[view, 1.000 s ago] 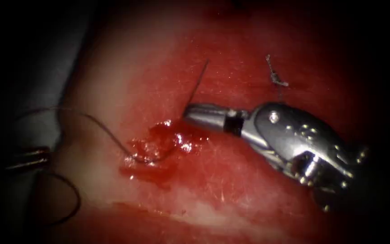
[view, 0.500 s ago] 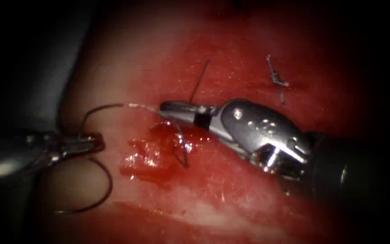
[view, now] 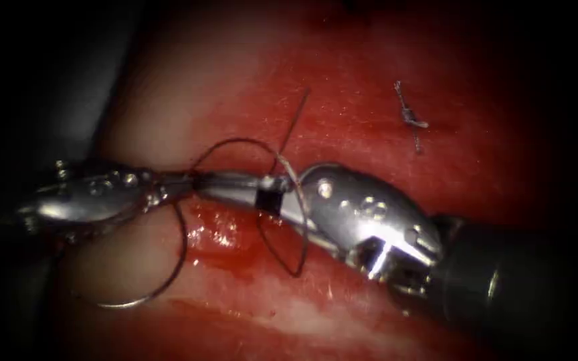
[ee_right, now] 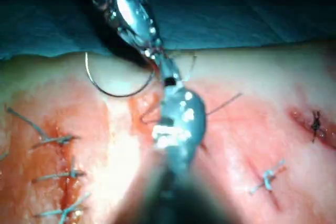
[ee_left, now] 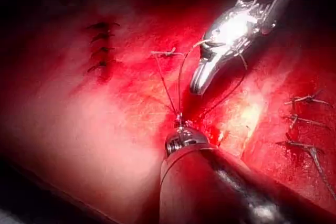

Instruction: Wound Closure

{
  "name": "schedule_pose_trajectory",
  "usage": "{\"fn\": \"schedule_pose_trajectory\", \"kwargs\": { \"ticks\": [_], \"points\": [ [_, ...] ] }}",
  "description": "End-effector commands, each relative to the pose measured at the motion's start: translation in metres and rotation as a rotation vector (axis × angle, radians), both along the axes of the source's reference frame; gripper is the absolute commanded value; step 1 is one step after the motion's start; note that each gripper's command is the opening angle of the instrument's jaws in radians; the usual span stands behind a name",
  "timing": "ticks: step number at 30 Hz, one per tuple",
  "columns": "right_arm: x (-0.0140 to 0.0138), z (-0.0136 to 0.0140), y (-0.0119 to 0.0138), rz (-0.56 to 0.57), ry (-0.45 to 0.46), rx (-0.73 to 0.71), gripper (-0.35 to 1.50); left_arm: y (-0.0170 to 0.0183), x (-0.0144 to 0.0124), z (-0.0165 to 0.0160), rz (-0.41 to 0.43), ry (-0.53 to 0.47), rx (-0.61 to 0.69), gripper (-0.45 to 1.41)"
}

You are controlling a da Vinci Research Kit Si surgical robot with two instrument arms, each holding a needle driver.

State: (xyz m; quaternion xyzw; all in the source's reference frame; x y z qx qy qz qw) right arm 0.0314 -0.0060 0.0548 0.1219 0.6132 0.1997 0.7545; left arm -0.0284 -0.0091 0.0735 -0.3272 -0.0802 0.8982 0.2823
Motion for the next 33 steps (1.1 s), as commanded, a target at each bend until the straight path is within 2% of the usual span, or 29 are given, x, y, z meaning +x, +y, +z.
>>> {"fn": "schedule_pose_trajectory", "kwargs": {
  "ticks": [1, 7, 9, 11, 14, 17, 22, 27, 33],
  "points": [
    [0.0006, 0.0002, 0.0, 0.003, 0.007, 0.0, -0.35, -0.0002, -0.0007, 0.0009, 0.006, 0.007, -0.004, -0.45],
    [0.0009, 0.0001, 0.0004, 0.014, 0.024, -0.013, -0.35, -0.0015, -0.0011, 0.0008, 0.01, 0.03, -0.019, -0.45],
    [0.0012, 0.0002, 0.0007, 0.024, 0.023, -0.015, 0.22, -0.0019, -0.0014, 0.0002, 0.018, 0.035, -0.028, -0.45],
    [0.0014, 0.0004, 0.001, 0.033, 0.028, -0.017, 0.52, -0.0024, -0.0017, -0.0004, 0.029, 0.041, -0.035, -0.45],
    [0.0015, 0.0006, 0.0013, 0.054, 0.011, -0.022, 0.81, -0.0031, -0.0023, -0.0016, 0.043, 0.049, -0.048, -0.45],
    [0.0012, 0.0008, 0.0017, 0.077, -0.013, -0.026, 1.01, -0.0038, -0.0026, -0.0031, 0.06, 0.054, -0.059, -0.45],
    [0.0007, 0.0016, 0.0016, 0.085, -0.038, -0.033, 0.99, -0.0043, -0.002, -0.0059, 0.09, 0.091, -0.089, -0.45],
    [0.0008, 0.0028, 0.0009, 0.07, -0.087, -0.039, 0.84, -0.004, -0.0012, -0.0085, 0.106, 0.105, -0.135, -0.45],
    [0.0009, 0.0038, 0.0, 0.046, -0.113, -0.044, 0.79, -0.0012, -0.0003, -0.0115, 0.102, 0.141, -0.235, -0.45]
  ]
}}
